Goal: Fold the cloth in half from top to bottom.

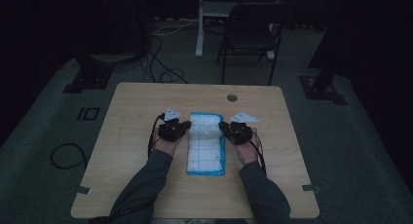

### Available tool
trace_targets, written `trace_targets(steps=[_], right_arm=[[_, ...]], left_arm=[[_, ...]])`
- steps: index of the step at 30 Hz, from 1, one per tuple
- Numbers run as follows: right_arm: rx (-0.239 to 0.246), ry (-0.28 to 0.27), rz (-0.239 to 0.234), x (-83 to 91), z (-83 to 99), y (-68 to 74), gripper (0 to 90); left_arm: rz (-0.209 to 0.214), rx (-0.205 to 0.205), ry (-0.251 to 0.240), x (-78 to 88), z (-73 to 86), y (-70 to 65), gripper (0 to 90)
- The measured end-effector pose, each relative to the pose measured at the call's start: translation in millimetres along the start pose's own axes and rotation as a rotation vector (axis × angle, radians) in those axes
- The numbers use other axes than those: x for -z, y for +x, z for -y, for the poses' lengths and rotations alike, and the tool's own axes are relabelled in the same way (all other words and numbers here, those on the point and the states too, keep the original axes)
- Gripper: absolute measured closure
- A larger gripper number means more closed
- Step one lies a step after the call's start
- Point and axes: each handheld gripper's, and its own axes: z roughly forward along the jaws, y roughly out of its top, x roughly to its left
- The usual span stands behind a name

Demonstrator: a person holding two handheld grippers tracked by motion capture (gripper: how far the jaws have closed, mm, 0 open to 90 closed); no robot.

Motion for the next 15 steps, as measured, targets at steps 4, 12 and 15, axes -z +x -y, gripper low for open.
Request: trace_targets(steps=[4,12,15], right_arm=[[0.001,0.002,-0.003,0.9,2.3,1.1,84.5],[-0.001,-0.001,-0.006,4.0,8.3,3.7,84.5],[-0.005,0.003,-0.009,4.3,10.9,4.4,84.6]], left_arm=[[0.000,-0.001,0.003,0.4,2.3,-1.2,87.0],[0.002,0.001,0.002,2.2,6.6,-3.9,86.1],[0.002,0.002,0.002,2.8,8.6,-4.7,86.1]])
